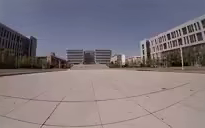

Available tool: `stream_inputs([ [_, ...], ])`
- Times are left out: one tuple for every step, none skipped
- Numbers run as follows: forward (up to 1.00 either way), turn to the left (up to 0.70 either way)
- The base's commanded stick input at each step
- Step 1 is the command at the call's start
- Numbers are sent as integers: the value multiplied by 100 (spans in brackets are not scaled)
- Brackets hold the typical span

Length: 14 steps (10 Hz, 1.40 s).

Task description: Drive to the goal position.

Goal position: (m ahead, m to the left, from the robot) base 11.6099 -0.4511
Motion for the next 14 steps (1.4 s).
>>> stream_inputs([
  [0, 0],
  [0, 0],
  [-33, 0],
  [-29, 0],
  [5, 0],
  [23, 0],
  [51, 0],
  [70, 0],
  [70, 0],
  [70, 0],
  [70, 0],
  [70, 0],
  [70, 0],
  [70, 0],
])
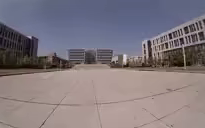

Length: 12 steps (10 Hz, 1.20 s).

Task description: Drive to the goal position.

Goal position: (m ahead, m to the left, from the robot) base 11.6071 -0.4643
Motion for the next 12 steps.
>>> stream_inputs([
  [70, 0],
  [70, 0],
  [70, 0],
  [70, 0],
  [70, 0],
  [70, 0],
  [70, 0],
  [70, 0],
  [70, 0],
  [70, 0],
  [70, 0],
  [70, 0],
])
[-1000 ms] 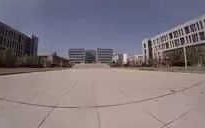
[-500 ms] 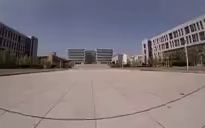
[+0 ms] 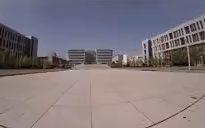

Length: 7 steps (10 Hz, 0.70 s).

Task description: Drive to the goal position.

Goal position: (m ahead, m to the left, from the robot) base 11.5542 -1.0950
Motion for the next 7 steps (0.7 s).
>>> stream_inputs([
  [70, 0],
  [70, 0],
  [70, 0],
  [70, 0],
  [70, 0],
  [70, 0],
  [70, 0],
])
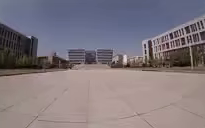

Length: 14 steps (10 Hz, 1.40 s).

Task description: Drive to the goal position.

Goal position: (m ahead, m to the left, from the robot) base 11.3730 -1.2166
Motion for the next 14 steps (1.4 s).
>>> stream_inputs([
  [70, 0],
  [70, 0],
  [70, 0],
  [70, 0],
  [70, 0],
  [70, 0],
  [70, 0],
  [70, 0],
  [70, 0],
  [70, 0],
  [70, 0],
  [70, 0],
  [70, 0],
  [70, 0],
])
